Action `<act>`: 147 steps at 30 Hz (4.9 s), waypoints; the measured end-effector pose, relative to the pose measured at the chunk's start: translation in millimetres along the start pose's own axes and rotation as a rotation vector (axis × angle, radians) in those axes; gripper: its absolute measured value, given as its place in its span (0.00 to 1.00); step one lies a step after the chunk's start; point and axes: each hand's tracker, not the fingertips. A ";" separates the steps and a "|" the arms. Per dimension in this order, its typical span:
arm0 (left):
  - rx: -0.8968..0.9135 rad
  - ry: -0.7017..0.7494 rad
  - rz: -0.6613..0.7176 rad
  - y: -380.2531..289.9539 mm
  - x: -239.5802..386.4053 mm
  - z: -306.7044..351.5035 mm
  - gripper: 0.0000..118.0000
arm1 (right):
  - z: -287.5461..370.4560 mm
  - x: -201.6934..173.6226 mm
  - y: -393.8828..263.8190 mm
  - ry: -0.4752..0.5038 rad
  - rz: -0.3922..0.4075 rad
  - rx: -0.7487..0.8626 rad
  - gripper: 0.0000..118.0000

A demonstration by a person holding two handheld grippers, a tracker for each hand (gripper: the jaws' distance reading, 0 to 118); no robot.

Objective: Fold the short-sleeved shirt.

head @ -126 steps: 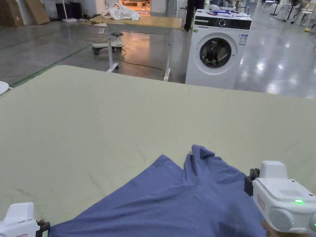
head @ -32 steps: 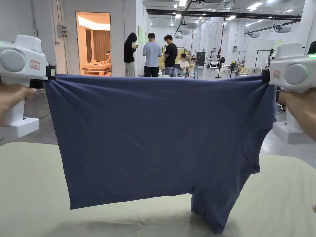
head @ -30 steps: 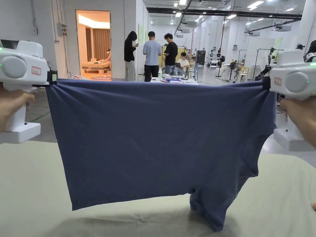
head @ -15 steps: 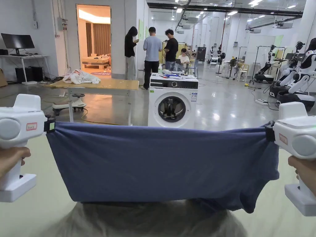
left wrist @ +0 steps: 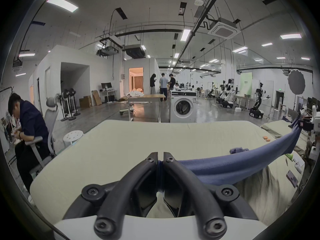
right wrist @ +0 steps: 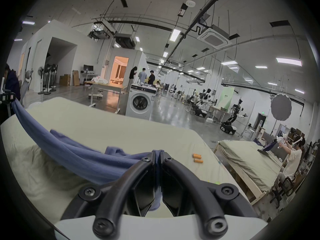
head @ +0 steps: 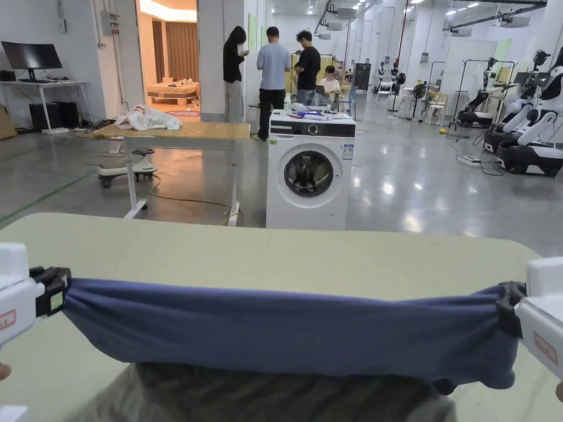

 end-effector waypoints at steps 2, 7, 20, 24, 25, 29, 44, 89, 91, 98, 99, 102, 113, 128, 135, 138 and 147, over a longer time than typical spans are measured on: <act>-0.019 0.000 0.021 -22.0 -3.0 16.9 0.01 | 13.7 -3.0 -20.7 0.013 -0.010 -0.028 0.03; -0.071 0.008 0.091 -78.3 -5.4 53.6 0.01 | 46.4 -9.9 -68.7 0.034 -0.012 -0.107 0.03; -0.295 0.016 0.070 -186.1 -0.3 90.7 0.01 | 85.0 -23.5 -173.8 0.071 -0.065 -0.328 0.03; -0.345 0.018 0.036 -203.1 2.8 91.4 0.01 | 86.4 -29.9 -194.9 0.074 -0.045 -0.386 0.03; -0.359 0.015 0.034 -206.6 3.6 90.7 0.01 | 86.0 -31.2 -200.1 0.076 -0.039 -0.407 0.03; -0.410 0.014 0.008 -216.8 5.7 91.9 0.01 | 88.4 -34.6 -215.2 0.077 -0.033 -0.461 0.03; -0.563 0.058 -0.039 -250.5 4.2 57.3 0.04 | 56.9 -42.9 -265.9 0.119 -0.080 -0.609 0.06; -0.597 -0.079 -0.044 -180.7 9.2 78.8 0.04 | 51.9 -140.2 -130.6 0.100 -0.179 0.082 0.00; -0.643 -0.078 -0.002 -195.3 1.8 79.9 0.18 | 51.1 -141.1 -136.0 0.106 -0.178 0.065 0.00; -0.761 0.082 0.042 -227.8 -2.0 59.8 0.45 | 49.9 -139.9 -145.5 0.109 -0.160 0.020 0.00; -0.767 0.106 0.029 -232.5 -1.4 55.8 0.45 | 49.9 -139.3 -146.4 0.109 -0.159 0.015 0.00; -0.758 0.116 0.029 -237.1 8.3 52.7 0.42 | 50.1 -136.9 -151.4 0.105 -0.153 0.000 0.00; -0.748 0.024 0.042 -231.8 8.5 52.1 0.02 | 60.2 -89.8 -174.2 0.076 -0.168 -0.128 0.00; -0.722 0.001 0.077 -223.6 0.4 58.2 0.02 | 56.0 -30.4 -262.8 0.203 -0.169 -0.629 0.35; -0.704 -0.008 0.119 -219.3 -6.6 61.5 0.02 | 53.8 -43.3 -256.1 0.217 -0.138 -0.605 0.05; -0.665 -0.019 0.156 -209.0 -11.7 65.1 0.02 | 59.7 -36.8 -244.9 0.209 -0.143 -0.571 0.05; -0.523 -0.051 0.137 -149.5 -0.1 42.4 0.02 | 46.0 -12.3 -180.5 0.211 -0.211 -0.434 0.05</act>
